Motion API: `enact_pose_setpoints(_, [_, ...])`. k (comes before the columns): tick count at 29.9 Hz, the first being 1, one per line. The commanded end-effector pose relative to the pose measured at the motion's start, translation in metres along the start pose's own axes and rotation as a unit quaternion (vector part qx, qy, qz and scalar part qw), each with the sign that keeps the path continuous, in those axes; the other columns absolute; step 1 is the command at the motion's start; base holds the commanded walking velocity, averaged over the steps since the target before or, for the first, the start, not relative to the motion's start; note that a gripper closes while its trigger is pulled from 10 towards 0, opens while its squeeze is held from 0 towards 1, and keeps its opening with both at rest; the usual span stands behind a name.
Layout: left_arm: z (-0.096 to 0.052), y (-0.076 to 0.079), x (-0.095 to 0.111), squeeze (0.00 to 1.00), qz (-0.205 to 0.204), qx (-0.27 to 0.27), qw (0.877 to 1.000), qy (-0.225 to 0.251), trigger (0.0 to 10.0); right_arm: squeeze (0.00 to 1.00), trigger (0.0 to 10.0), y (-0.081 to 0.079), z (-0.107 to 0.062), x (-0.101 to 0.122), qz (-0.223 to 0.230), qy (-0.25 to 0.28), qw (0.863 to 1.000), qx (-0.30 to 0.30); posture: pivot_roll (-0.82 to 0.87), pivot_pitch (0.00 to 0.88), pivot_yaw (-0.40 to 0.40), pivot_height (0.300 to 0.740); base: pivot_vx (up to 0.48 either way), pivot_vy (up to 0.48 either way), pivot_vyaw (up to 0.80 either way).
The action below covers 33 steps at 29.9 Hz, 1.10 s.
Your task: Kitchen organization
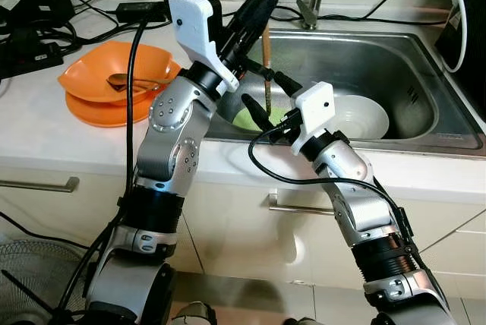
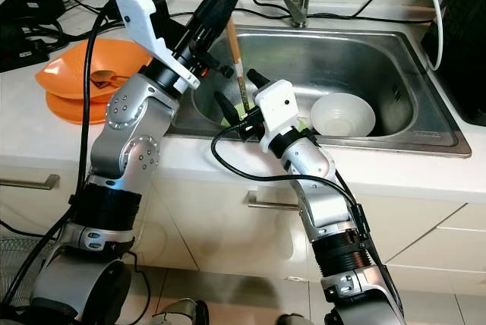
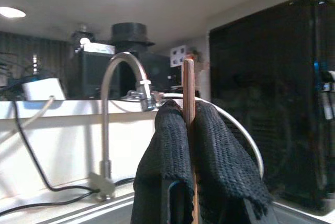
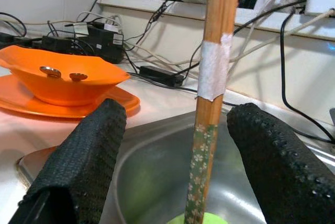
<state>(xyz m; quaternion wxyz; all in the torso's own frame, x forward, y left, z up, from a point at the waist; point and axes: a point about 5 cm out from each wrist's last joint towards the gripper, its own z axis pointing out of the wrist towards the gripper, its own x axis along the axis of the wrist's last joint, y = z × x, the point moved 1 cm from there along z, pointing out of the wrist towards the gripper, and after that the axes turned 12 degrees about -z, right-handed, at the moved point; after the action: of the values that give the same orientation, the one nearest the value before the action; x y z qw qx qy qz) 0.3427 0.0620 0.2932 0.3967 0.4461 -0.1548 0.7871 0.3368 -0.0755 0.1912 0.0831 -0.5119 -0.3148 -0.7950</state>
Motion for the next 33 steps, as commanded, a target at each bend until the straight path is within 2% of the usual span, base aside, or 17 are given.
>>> enact_pose_setpoints(1, [0.001,0.004,0.003,0.00,-0.004,-0.017,1.000,-0.001,10.0,0.00,10.0,0.003,0.004,0.005,-0.006,0.009,1.000,-0.009,0.04,0.041,0.047,0.740,0.000,0.000,0.00])
enact_pose_setpoints(13, [-0.003,0.008,0.003,0.00,-0.016,-0.034,0.999,-0.016,10.0,0.00,10.0,0.014,0.006,-0.001,-0.010,-0.009,0.998,-0.067,0.05,0.030,0.042,0.740,0.000,0.000,0.00])
enact_pose_setpoints(14, [-0.004,0.008,0.003,0.00,-0.016,-0.034,0.999,-0.017,10.0,0.00,9.5,0.015,0.006,-0.001,-0.012,-0.011,0.998,-0.069,0.05,0.028,0.042,0.740,0.000,0.000,0.00])
enact_pose_setpoints(15, [-0.004,0.008,0.003,0.00,-0.016,-0.034,0.999,-0.017,10.0,0.00,9.5,0.015,0.006,-0.001,-0.012,-0.011,0.998,-0.069,0.05,0.028,0.042,0.740,0.000,0.000,0.00])
enact_pose_setpoints(16, [-0.004,0.008,0.003,0.00,-0.016,-0.034,0.999,-0.019,10.0,0.00,4.5,0.015,0.006,-0.001,-0.013,-0.011,0.997,-0.069,0.05,0.027,0.043,0.740,0.000,0.000,0.00])
enact_pose_setpoints(17, [-0.004,0.008,0.002,0.00,-0.016,-0.034,0.999,-0.021,10.0,0.00,3.2,0.015,0.006,-0.002,-0.014,-0.012,0.997,-0.070,0.05,0.026,0.043,0.740,0.000,0.000,0.00])
enact_pose_setpoints(18, [-0.005,0.008,0.002,0.00,-0.016,-0.034,0.999,-0.022,10.0,0.00,0.0,0.016,0.006,-0.002,-0.016,-0.015,0.997,-0.075,0.05,0.024,0.042,0.740,0.000,0.000,0.00])
enact_pose_setpoints(33, [-0.005,0.006,0.000,0.00,0.003,-0.015,0.999,-0.031,10.0,0.00,0.0,0.018,0.010,-0.001,-0.019,-0.008,0.996,-0.081,0.06,0.024,0.040,0.740,0.000,0.000,0.00])
